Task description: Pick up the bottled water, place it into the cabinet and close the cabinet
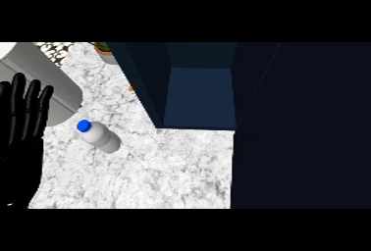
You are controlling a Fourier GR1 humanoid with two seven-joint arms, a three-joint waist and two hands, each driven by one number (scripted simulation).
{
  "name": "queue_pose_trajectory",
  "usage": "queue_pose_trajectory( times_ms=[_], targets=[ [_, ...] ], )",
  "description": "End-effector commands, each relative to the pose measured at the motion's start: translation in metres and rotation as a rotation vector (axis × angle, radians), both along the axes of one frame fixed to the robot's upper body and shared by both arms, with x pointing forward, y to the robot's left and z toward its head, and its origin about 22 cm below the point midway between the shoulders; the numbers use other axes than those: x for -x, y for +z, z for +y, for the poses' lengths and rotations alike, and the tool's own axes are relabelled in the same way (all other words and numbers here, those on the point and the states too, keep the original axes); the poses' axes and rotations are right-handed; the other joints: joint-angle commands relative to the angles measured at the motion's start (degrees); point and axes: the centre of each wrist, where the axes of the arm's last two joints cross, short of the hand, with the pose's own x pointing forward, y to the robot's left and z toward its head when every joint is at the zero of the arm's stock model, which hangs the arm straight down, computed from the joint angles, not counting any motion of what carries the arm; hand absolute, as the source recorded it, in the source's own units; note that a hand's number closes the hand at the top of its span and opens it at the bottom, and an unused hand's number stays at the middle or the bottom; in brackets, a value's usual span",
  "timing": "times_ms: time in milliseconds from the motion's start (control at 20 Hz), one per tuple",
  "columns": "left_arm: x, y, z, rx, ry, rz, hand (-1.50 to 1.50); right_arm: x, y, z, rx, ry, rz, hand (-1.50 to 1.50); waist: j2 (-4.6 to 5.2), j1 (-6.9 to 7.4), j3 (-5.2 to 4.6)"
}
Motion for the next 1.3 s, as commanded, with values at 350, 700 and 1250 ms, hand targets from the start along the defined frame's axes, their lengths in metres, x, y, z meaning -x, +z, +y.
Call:
queue_pose_trajectory(
  times_ms=[350,700,1250],
  targets=[
    [0.002,-0.024,0.075,0.240,0.028,0.203,-1.50,0.028,0.001,0.022,-0.036,0.312,0.097,-1.50,0.94,-1.80,-1.68],
    [0.031,0.039,0.102,0.240,-0.007,0.211,-1.50,0.069,0.030,0.031,-0.039,0.327,0.103,-1.50,0.86,-2.14,-1.59],
    [0.075,0.059,0.112,0.250,0.014,0.250,-1.50,0.104,0.053,0.074,-0.060,0.334,0.112,-1.50,0.83,-2.19,-1.64]
  ],
)
